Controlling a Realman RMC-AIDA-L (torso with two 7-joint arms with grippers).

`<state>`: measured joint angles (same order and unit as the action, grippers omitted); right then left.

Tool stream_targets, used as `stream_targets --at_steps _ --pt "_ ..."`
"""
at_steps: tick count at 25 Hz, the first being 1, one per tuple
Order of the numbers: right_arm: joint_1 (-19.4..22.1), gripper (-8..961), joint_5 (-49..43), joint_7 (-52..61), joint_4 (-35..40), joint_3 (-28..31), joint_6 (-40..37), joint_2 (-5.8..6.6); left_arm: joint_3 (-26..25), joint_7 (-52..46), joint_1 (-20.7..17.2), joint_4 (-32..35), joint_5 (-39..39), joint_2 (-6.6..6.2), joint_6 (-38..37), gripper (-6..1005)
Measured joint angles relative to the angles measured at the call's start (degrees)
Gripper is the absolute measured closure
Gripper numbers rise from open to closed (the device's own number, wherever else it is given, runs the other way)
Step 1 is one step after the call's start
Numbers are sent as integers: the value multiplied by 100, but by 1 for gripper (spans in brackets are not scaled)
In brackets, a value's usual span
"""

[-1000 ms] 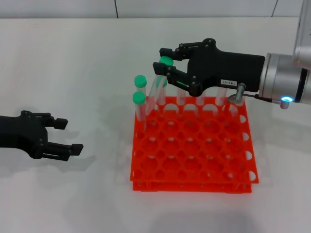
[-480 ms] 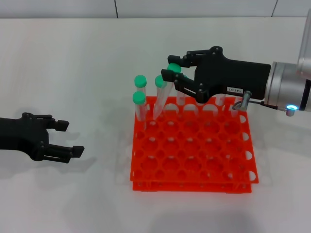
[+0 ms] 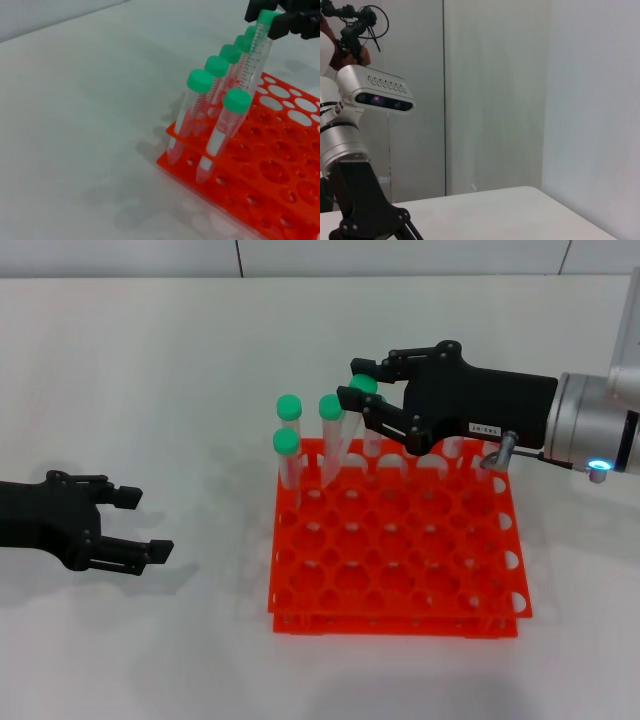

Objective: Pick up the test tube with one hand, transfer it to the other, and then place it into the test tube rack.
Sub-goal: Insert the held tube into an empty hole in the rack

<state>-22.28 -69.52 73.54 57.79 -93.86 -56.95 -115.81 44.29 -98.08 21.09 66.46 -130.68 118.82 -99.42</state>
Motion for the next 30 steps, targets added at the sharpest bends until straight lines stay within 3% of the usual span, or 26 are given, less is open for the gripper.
stream_targets --at_steps 30 --pt "-143 682 -28 -222 -25 -143 -50 -12 9 87 18 -75 -1 5 10 113"
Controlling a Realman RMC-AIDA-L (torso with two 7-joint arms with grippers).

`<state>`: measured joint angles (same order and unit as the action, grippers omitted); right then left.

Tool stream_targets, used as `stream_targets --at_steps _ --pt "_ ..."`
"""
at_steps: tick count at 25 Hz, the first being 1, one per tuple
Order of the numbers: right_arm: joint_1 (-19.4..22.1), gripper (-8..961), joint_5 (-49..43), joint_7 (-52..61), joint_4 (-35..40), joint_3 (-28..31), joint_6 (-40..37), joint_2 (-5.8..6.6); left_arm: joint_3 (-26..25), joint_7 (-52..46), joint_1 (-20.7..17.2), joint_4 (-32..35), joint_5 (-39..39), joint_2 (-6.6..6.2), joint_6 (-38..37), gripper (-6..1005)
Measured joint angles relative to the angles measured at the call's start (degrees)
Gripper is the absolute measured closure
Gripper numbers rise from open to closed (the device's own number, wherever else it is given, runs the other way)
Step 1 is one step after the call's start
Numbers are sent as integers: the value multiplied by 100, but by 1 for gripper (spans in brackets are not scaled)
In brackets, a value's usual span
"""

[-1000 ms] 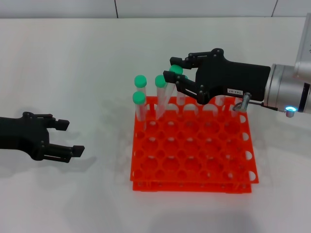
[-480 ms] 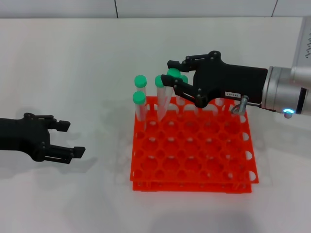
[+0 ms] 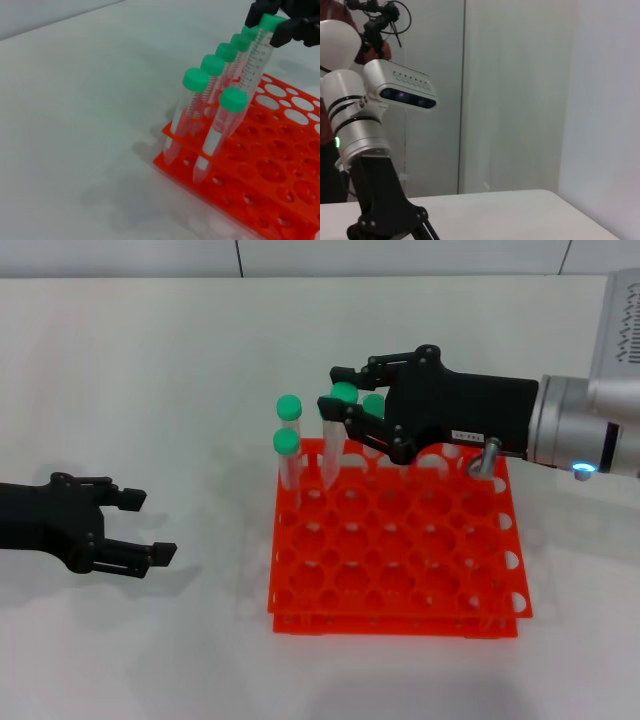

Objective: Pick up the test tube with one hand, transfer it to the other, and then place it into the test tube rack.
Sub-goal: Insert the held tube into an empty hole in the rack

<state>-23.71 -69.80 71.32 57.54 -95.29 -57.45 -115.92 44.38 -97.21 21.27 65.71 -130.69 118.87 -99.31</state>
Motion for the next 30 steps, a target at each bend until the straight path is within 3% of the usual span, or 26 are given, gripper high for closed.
stream_targets --at_steps 30 --pt "-230 686 29 61 -68 -238 133 -8 0 285 31 -226 -254 15 32 113"
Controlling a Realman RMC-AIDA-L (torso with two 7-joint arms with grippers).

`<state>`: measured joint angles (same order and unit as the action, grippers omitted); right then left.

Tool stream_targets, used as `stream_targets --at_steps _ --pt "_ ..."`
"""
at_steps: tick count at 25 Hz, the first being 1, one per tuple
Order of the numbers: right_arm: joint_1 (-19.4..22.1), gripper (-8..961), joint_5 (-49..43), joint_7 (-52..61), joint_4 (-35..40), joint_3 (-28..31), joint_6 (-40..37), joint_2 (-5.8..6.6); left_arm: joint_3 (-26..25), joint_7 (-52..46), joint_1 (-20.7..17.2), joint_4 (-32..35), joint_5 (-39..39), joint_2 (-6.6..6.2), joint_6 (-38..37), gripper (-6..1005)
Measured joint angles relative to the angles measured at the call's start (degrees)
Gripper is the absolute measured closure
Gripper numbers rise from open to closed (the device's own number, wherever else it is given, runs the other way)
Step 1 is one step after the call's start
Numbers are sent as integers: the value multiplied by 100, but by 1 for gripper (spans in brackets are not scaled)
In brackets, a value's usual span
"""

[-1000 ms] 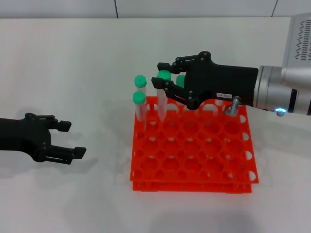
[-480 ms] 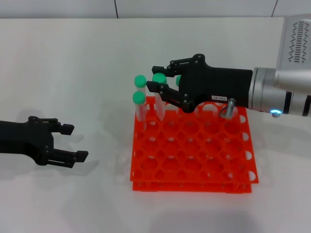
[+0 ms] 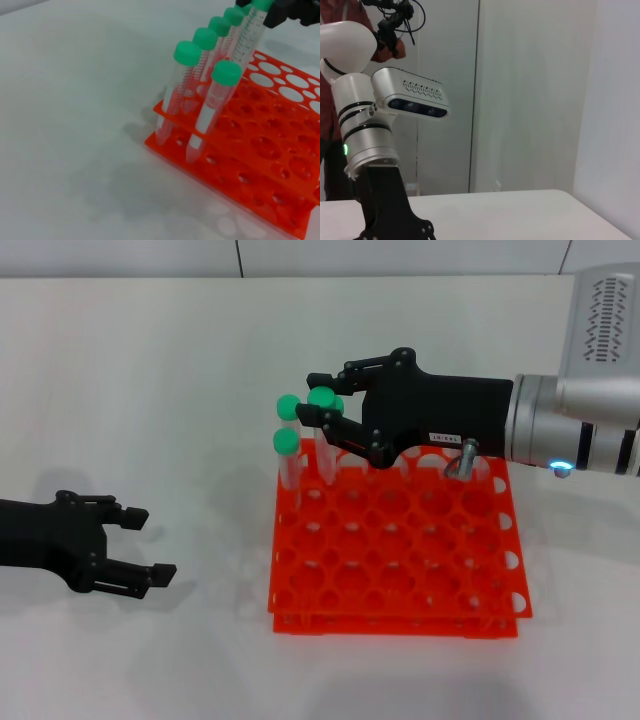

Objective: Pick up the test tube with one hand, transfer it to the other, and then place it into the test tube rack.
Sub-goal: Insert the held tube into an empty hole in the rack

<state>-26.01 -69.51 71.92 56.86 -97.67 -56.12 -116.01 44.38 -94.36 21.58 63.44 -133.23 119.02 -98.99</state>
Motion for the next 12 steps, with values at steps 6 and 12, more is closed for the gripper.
stream_targets --at_steps 6,12 --pt "-1 686 33 33 -7 1 6 0 0 24 -15 -6 16 2 -11 113" --pt "15 686 77 33 -9 3 -29 0 -20 104 -31 -8 43 -1 -15 113"
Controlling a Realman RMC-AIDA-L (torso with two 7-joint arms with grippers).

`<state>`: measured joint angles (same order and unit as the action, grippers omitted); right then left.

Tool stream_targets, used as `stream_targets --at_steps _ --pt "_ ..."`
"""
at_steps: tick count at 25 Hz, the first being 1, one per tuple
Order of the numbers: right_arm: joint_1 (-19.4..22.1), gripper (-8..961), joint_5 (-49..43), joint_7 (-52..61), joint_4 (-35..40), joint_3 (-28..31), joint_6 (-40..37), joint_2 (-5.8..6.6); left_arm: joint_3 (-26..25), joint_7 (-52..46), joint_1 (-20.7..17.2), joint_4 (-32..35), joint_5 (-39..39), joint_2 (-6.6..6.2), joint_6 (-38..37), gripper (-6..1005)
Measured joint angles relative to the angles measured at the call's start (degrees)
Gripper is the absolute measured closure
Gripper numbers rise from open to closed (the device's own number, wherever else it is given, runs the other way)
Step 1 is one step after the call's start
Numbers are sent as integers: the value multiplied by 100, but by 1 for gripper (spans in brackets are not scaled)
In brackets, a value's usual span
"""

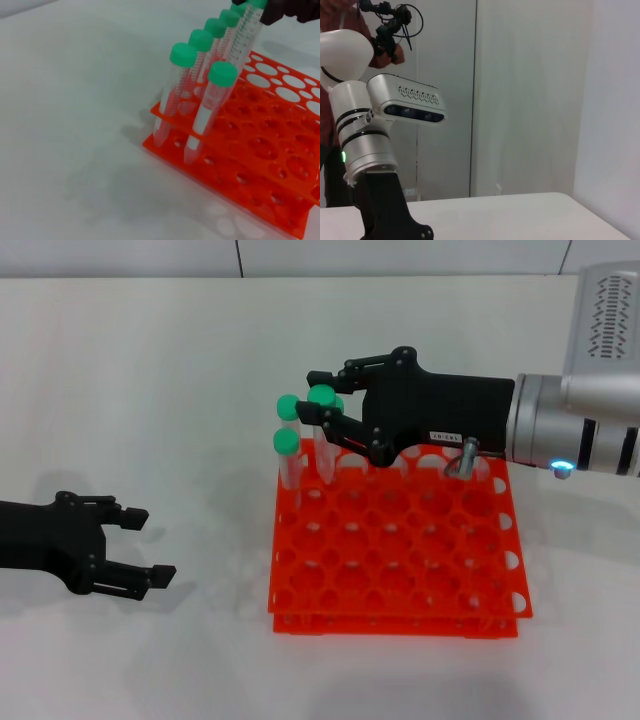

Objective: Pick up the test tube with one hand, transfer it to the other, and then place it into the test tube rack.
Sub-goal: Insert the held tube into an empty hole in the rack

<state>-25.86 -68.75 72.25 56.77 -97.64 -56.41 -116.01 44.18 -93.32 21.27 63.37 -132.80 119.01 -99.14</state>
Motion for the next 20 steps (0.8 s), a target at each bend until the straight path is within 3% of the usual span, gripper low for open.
stream_targets --at_steps 20 --pt "8 686 2 148 -44 17 20 18 -7 121 24 9 9 -10 0 113"
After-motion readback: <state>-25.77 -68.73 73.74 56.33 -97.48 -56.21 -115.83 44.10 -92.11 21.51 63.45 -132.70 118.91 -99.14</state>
